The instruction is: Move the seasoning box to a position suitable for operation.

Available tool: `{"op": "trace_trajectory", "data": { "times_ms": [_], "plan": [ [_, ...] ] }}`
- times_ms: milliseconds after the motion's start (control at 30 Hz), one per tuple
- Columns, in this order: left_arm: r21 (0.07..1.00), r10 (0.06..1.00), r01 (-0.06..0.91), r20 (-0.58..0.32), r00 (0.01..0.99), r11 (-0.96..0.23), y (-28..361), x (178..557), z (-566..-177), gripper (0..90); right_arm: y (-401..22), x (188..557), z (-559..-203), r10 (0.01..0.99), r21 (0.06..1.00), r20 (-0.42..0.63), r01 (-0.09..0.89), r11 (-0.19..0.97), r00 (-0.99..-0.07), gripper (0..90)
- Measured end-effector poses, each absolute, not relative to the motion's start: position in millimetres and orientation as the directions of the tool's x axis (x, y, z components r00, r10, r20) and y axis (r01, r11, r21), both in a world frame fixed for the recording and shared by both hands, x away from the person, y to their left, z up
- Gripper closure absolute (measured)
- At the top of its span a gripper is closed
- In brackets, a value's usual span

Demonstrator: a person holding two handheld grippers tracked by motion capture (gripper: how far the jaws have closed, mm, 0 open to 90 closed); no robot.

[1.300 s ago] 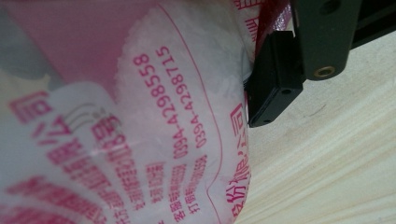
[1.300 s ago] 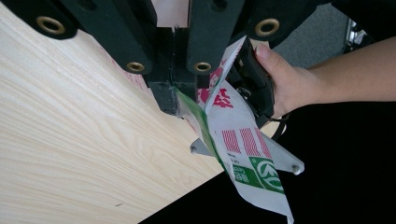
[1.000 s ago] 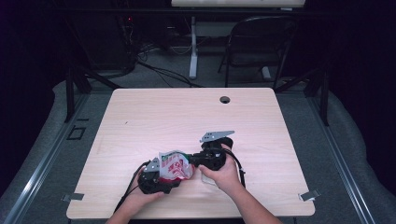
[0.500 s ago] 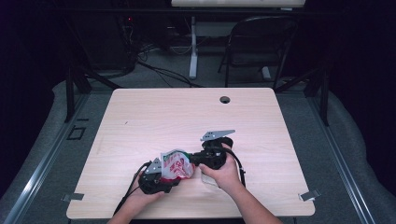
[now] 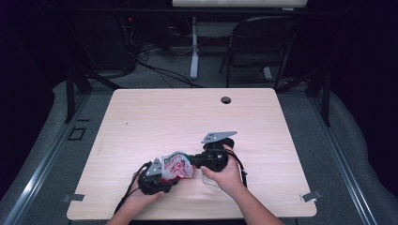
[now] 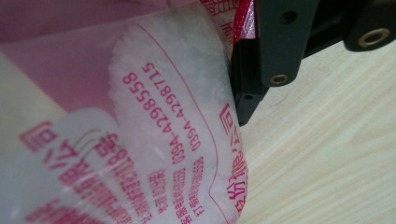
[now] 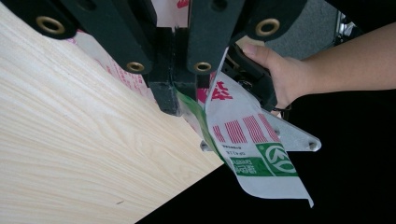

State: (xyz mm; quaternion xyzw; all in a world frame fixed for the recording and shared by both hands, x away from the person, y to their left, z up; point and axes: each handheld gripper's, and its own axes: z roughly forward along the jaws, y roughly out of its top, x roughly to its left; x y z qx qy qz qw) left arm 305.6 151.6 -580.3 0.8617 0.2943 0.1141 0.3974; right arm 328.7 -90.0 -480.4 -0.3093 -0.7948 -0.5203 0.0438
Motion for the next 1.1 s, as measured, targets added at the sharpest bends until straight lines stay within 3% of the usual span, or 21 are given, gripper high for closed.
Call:
{"op": "trace_trajectory", "data": {
  "times_ms": [1100],
  "plan": [
    [0.723, 0.572, 0.260, 0.223, 0.789, -0.640, 132, 306, -558, 51.8, -115, 317, -473, 0.463, 0.816, 0.380, 0.526, 0.240, -0.801, 89.9]
  ]
}}
